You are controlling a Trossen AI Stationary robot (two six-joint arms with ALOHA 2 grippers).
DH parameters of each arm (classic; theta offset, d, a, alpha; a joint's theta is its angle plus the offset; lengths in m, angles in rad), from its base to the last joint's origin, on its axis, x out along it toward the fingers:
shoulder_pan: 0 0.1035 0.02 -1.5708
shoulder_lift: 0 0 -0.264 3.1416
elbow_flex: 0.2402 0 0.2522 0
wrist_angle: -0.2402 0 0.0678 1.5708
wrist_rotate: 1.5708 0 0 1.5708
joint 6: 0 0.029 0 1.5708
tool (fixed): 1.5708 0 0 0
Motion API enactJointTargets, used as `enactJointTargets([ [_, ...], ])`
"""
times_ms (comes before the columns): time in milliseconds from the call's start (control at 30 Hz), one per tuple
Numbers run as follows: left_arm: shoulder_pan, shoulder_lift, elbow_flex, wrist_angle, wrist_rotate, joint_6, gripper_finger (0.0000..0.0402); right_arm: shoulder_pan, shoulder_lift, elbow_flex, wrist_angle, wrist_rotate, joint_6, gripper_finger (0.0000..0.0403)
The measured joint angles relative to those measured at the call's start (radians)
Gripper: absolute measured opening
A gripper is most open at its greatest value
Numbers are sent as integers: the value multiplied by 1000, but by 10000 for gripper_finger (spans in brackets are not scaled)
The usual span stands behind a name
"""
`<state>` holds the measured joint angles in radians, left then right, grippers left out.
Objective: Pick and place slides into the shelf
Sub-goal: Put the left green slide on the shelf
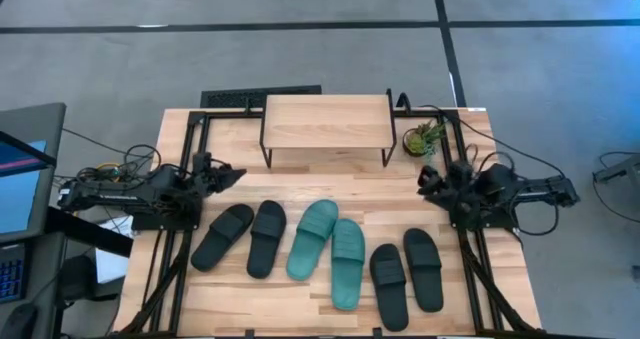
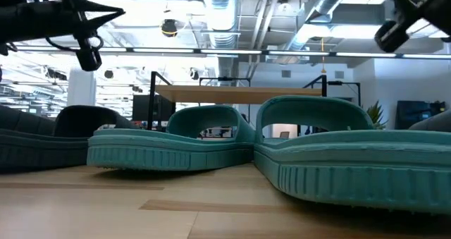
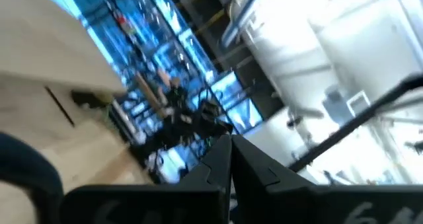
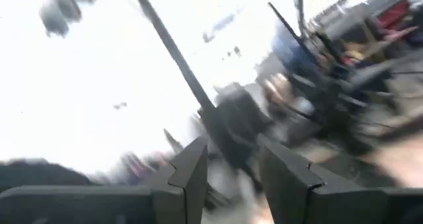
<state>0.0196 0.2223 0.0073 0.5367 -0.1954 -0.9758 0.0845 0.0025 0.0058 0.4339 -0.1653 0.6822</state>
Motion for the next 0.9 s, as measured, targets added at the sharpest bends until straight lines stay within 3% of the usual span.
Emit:
enactJointTargets([
  [167, 0, 1, 8, -65, -74, 208, 0, -2, -1, 17, 146, 96, 76, 122],
  [267, 0, 0, 12, -140, -98, 240, 0, -2, 1, 16, 185, 121, 69, 122],
  [400, 0, 0, 12, -254, -66, 72, 0, -2, 0, 18, 205, 168, 53, 122],
  [667, 0, 1, 13, -462, -53, -60, 0, -2, 0, 18, 203, 298, 57, 122],
  [900, 0, 2, 18, -505, -79, -121, 0, -2, 0, 19, 201, 338, 78, 122],
])
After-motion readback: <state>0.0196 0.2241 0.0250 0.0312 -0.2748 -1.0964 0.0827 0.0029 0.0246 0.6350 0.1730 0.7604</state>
